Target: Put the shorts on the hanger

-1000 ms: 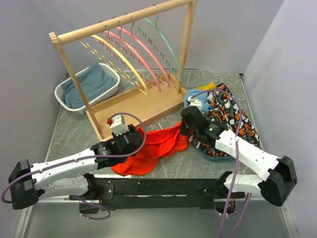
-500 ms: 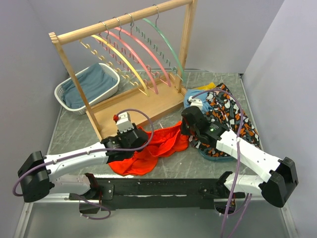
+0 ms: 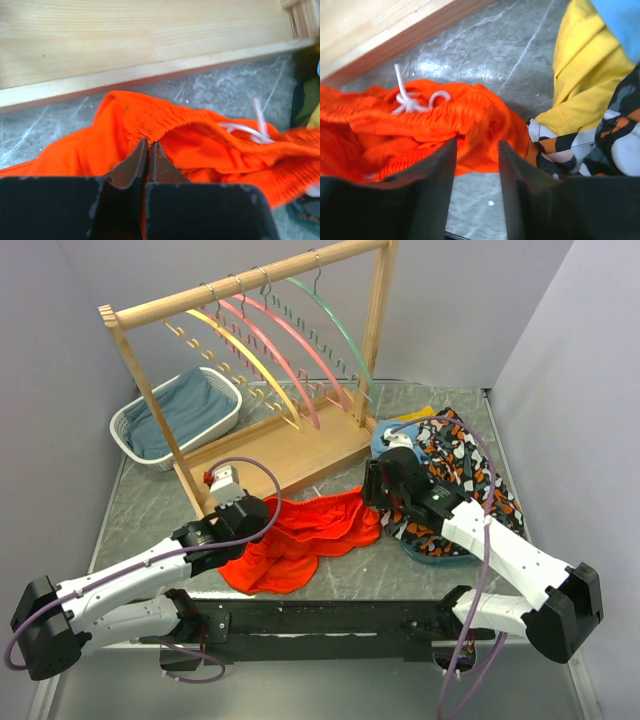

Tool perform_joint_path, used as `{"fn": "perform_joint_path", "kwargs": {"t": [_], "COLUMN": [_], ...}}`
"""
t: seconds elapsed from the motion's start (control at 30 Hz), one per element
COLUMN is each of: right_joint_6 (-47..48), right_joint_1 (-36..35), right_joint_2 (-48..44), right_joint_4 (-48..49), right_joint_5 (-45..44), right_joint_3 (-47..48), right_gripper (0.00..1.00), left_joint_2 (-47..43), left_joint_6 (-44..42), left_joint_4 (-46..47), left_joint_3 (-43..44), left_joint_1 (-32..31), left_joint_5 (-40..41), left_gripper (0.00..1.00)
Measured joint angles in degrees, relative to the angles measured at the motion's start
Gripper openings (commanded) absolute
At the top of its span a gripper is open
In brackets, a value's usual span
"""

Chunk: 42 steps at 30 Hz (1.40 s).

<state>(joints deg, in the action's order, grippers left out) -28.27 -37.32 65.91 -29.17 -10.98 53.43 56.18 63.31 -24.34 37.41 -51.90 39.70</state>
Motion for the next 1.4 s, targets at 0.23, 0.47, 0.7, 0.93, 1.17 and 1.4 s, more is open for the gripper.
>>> {"fn": "perform_joint_path", "kwargs": {"t": [0.23, 0.47, 0.7, 0.93, 1.17, 1.4], "right_joint_6": [2.73, 8.52, 17.38, 24.39, 29.05, 30.82], "right_joint_1": [0.09, 0.26, 4.28, 7.98, 8.24, 8.28], "right_joint_2": [-7.26, -7.85, 3.48, 21.81, 35.89, 36.74], "right_joint_4": [-2.14, -2.03, -0.94, -3.23, -8.66, -10.78], "right_joint_5": [0.90, 0.13, 4.09, 10.38, 11.15, 12.09], "right_joint_3": [5.95, 24.81, 43.76, 62.03, 76.46, 76.52], "right_gripper": [0.73, 0.77, 0.79, 0.79, 0.74, 0.51], "left_joint_2": [-0.17, -0.17, -0.17, -0.20, -0.24, -1.64], "left_joint_6": [-2.69, -3.85, -4.26, -5.66, -6.93, -7.45], "left_joint_4": [0.42, 0.96, 0.90, 0.85, 0.87, 0.63], "left_joint_3": [0.00, 0.00, 0.24, 0.70, 1.29, 1.31], "left_joint_1": [0.09, 0.09, 0.13, 0.17, 0.17, 0.17], "left_joint_5": [-3.58, -5.60, -6.51, -6.97, -7.37, -7.56], "left_gripper": [0.01, 0.01, 0.01, 0.01, 0.01, 0.01]}}
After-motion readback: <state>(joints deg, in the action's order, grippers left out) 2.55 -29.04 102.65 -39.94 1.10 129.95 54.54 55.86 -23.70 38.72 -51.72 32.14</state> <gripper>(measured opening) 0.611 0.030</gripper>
